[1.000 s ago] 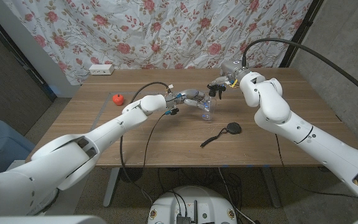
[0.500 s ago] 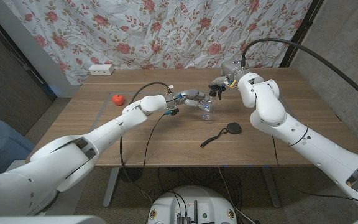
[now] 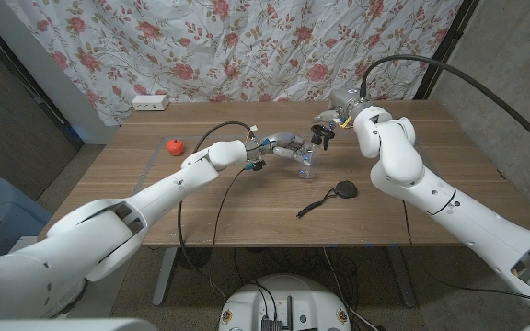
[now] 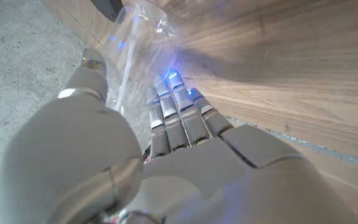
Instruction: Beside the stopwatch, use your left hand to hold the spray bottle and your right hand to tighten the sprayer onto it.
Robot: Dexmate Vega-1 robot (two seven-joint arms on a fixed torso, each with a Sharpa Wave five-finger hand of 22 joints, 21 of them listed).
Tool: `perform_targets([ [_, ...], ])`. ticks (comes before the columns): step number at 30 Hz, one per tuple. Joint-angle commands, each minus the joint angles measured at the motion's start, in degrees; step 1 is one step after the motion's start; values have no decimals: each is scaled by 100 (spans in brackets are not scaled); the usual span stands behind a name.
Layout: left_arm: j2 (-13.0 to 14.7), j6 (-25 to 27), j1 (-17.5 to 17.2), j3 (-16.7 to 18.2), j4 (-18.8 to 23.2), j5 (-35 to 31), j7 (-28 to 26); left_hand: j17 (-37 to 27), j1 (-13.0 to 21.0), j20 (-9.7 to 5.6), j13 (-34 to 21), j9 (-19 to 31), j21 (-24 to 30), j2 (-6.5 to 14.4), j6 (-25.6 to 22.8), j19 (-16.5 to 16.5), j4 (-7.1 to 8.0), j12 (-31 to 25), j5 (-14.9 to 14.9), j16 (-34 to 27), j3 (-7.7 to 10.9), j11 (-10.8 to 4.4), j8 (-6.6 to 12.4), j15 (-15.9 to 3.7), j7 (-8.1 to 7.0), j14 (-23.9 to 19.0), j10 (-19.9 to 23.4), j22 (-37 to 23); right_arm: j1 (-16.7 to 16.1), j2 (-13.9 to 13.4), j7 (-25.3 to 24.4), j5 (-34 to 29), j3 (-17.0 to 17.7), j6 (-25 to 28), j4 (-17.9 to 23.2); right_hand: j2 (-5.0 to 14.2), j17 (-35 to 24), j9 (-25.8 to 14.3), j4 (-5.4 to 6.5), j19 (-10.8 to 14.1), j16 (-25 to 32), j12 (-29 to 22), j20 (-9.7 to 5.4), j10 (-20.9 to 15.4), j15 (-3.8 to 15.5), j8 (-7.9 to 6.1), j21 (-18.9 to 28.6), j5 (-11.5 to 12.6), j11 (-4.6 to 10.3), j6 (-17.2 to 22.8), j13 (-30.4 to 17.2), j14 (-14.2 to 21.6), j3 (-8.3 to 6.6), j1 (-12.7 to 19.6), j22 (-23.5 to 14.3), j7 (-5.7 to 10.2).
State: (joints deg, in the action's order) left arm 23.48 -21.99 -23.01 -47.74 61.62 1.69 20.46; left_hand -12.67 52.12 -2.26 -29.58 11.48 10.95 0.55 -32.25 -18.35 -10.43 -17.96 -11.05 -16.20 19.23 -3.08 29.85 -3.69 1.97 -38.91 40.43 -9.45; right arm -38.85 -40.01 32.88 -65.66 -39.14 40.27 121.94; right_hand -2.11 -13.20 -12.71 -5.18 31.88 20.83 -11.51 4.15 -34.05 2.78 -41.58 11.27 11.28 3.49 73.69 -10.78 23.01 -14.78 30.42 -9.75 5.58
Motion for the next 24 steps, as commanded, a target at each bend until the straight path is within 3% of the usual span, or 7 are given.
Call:
perform_targets([
  [1, -102, -179, 99, -40, -271, 32, 72, -12, 413, -487, -103, 15, 21, 433, -960, -58, 76, -10, -33, 21, 132, -612, 2168, -745, -416, -28, 689, -30, 7, -196, 89, 122, 87, -206, 104, -23, -29, 138, 155, -71, -58, 28, 34, 83, -54, 154, -25, 72, -34, -123, -15, -73, 114, -355, -18, -40],
  [12, -254, -560, 226, -47, -699, 97, 141, -27, 418, -502, -110, 13, 22, 425, -959, -71, 71, 8, -31, 17, 127, -621, 2167, -772, -438, -27, 677, -31, -103, -432, -201, 331, 316, -488, 204, -31, -29, 243, 296, -187, -212, 57, 119, 250, -140, 530, -49, 170, -33, -627, -23, -264, 251, -713, -16, -43],
  [18, -327, -698, 339, -72, -950, 180, 351, -30, 421, -515, -113, 13, 18, 425, -950, -67, 70, 23, -32, 25, 128, -613, 2164, -762, -433, -9, 656, -32, -154, -570, -248, 836, 587, -594, 250, 2, -15, 237, 269, -306, -291, 86, 153, 403, -150, 741, -69, 227, -40, -998, -29, -344, 236, -701, -15, -3],
  [24, -304, -776, 352, -52, -969, 223, 422, -36, 421, -512, -115, 12, 16, 422, -937, -66, 70, 31, -31, 26, 126, -617, 2159, -769, -432, -1, 651, -32, -254, -804, -547, 1170, 785, -769, 303, 2, -14, 224, 189, -428, -383, 115, 198, 629, -181, 941, -79, 276, -26, -1353, -36, -505, 232, -628, -13, 137],
])
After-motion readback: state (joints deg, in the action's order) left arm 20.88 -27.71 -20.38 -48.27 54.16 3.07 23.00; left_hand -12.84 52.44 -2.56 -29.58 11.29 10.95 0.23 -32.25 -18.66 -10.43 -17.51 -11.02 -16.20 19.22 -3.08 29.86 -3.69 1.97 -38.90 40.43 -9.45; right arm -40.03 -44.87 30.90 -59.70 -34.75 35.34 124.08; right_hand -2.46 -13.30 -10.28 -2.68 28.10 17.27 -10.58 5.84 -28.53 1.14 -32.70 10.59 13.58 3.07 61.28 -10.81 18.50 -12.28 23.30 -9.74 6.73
